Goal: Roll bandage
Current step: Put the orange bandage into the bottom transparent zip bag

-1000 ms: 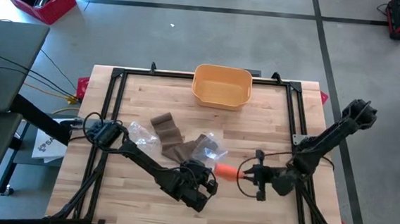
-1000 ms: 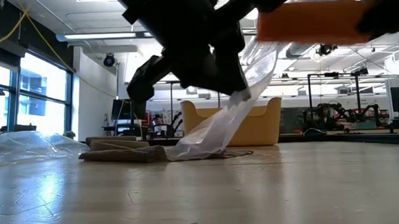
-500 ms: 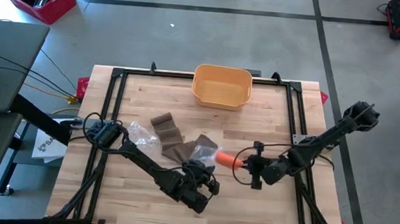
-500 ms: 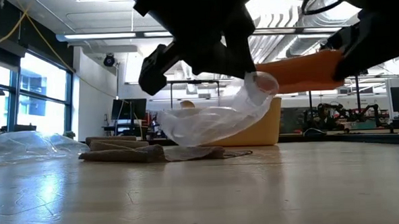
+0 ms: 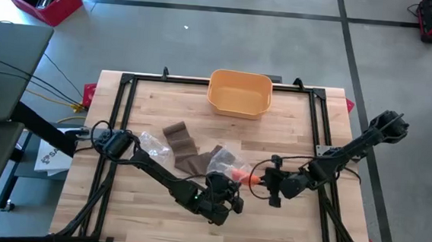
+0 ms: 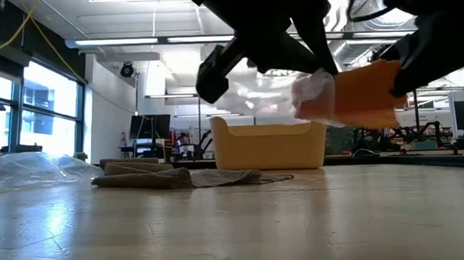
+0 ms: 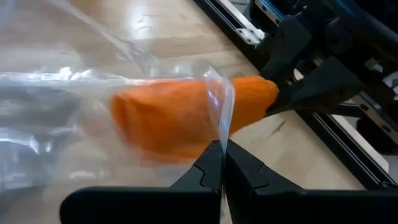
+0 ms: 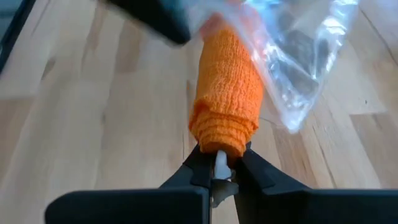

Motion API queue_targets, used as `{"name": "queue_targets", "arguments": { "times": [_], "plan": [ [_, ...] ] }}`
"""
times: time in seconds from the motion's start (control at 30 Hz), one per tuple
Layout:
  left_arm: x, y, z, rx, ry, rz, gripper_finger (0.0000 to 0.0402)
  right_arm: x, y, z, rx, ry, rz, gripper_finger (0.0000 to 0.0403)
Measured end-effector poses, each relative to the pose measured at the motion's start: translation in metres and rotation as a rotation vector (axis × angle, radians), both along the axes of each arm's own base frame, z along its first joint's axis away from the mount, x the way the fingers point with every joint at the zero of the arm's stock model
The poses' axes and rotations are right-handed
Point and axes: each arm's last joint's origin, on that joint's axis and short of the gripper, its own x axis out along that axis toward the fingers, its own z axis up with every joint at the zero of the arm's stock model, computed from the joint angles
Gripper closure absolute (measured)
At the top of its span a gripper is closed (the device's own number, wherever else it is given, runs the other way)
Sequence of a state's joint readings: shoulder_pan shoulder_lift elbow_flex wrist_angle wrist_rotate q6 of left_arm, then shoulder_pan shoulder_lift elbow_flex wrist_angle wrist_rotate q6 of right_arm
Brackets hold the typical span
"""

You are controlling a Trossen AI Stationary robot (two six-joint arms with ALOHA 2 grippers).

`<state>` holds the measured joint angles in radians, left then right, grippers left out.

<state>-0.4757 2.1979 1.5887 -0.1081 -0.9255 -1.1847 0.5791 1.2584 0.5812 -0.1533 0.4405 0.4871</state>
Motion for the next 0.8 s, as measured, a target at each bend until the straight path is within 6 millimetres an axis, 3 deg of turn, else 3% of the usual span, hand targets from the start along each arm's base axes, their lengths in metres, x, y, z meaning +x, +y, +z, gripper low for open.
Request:
{"name": "queue_targets", "arguments": {
  "times": [0.37, 0.8],
  "plan": [
    [0.003, 0.003, 0.001, -0.019, -0.021, 0.007, 0.0401, 0.014, -0.006, -0.005, 0.047, -0.08, -0.188, 0.0384],
    [0.008, -0.001, 0.01, 0.019, -0.065, -0.055, 0.0401, 0.037, -0.006, -0.016, 0.1, -0.131, -0.143, 0.0356]
  ]
}}
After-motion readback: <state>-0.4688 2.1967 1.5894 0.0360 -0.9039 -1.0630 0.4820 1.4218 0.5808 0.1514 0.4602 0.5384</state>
